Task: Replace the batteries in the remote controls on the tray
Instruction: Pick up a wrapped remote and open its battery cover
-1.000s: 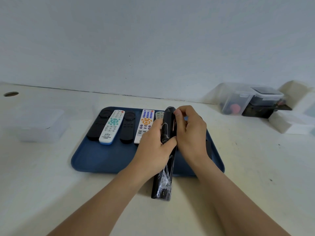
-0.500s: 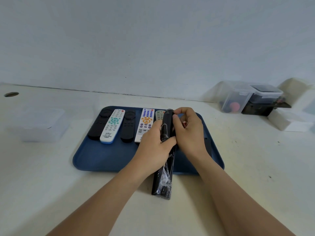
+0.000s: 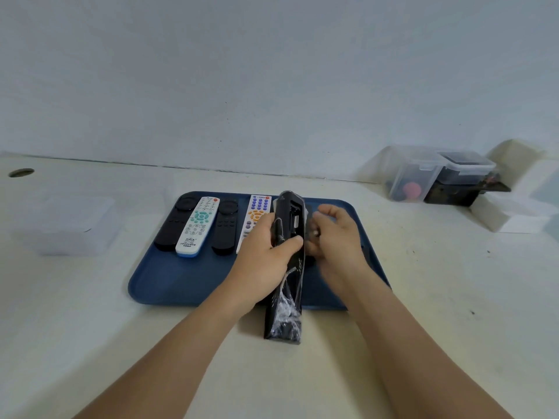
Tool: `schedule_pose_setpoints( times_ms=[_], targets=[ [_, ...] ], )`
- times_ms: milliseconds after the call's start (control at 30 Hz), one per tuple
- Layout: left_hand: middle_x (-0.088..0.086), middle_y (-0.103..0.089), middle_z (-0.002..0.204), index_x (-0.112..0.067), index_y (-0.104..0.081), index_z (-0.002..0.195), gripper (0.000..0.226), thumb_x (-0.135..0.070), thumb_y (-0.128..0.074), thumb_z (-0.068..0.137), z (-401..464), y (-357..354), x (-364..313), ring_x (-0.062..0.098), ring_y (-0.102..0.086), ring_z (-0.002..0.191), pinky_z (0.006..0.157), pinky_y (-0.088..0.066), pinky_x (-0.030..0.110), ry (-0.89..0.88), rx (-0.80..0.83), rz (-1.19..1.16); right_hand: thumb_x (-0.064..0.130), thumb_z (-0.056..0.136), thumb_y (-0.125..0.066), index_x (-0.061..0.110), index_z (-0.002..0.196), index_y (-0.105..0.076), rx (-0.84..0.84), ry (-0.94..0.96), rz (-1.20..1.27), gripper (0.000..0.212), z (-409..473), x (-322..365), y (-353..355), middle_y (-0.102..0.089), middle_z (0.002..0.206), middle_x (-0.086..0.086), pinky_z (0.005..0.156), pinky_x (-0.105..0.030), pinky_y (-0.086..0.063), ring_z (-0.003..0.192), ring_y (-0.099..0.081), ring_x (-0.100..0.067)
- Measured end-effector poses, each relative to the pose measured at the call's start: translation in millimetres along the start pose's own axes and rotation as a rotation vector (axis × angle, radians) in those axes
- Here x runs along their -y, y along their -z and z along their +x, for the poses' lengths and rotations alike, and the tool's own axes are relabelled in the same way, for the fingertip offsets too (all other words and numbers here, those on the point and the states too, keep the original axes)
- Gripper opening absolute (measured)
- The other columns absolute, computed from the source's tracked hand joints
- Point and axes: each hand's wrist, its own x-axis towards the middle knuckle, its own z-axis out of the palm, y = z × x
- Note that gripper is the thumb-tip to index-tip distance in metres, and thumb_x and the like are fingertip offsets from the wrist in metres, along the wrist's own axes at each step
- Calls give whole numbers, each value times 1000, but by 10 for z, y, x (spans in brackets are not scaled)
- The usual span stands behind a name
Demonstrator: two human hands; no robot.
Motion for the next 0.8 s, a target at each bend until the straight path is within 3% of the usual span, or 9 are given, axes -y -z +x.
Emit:
schedule_pose_setpoints(
  times_ms=[100,200,267,333,433,500,600,700,800],
  targets=[
    [4,-77,97,-21,-66,114,20,-13,-64,97,16,100,-73,17,-73,84,75,-59,34,82,26,-231,13,102,-48,9,86,-53,108,-388,645,18,46,124,165,-31,62,3,37,-15,-31,45,-28,-7],
    [6,-76,99,-23,-66,124,28,-11,-58,100,-29,299,-150,15,-71,85,71,-56,26,94,139,-319,9,99,-55,4,105,-65,139,-497,793,13,73,223,275,-45,68,-4,43,-16,-49,51,-48,-9],
    [5,-74,100,-28,-64,129,34,-12,-56,101,-97,462,-208,15,-70,87,74,-56,27,83,228,-297,10,97,-56,9,108,-67,192,-505,734,16,53,257,292,-45,67,-1,39,-13,-45,49,-47,-7],
    [0,-74,99,-33,-61,134,38,-12,-54,102,-132,636,-245,17,-69,91,80,-56,29,35,291,-191,20,96,-56,17,98,-66,293,-467,536,10,-18,301,250,-32,57,7,31,-11,-29,41,-31,-2],
    [-5,-75,111,-36,-53,142,46,-16,-58,101,-86,822,-259,17,-70,103,96,-52,32,-93,363,201,48,96,-56,23,78,-59,339,-230,37,31,-215,335,97,-19,51,8,33,-19,-10,42,-12,-7],
    [-11,-72,120,-31,-53,145,49,-17,-63,99,-68,865,-239,7,-67,110,102,-47,30,-120,412,362,58,89,-61,20,67,-60,312,-35,-311,44,-322,308,9,-29,50,5,38,-22,-14,43,-19,-10],
    [-12,-71,124,-31,-59,140,47,-22,-70,95,-107,917,-198,4,-65,116,108,-46,30,-78,412,401,53,88,-66,12,73,-72,302,223,-728,44,-408,182,-3,-52,54,7,50,-21,-30,50,-40,-6],
    [-9,-75,108,-35,-68,126,39,-33,-76,89,-151,877,-113,7,-70,100,99,-53,36,-105,324,532,48,90,-66,2,68,-68,305,184,-886,51,-440,143,141,-49,45,9,46,-20,-29,42,-37,-4],
    [-16,-71,103,-39,-68,119,42,-49,-80,80,-301,796,-27,2,-66,94,89,-55,35,-155,266,685,50,90,-65,9,53,-48,193,150,-1015,58,-476,135,271,-34,39,6,45,-26,-23,36,-27,-9]
  ],
)
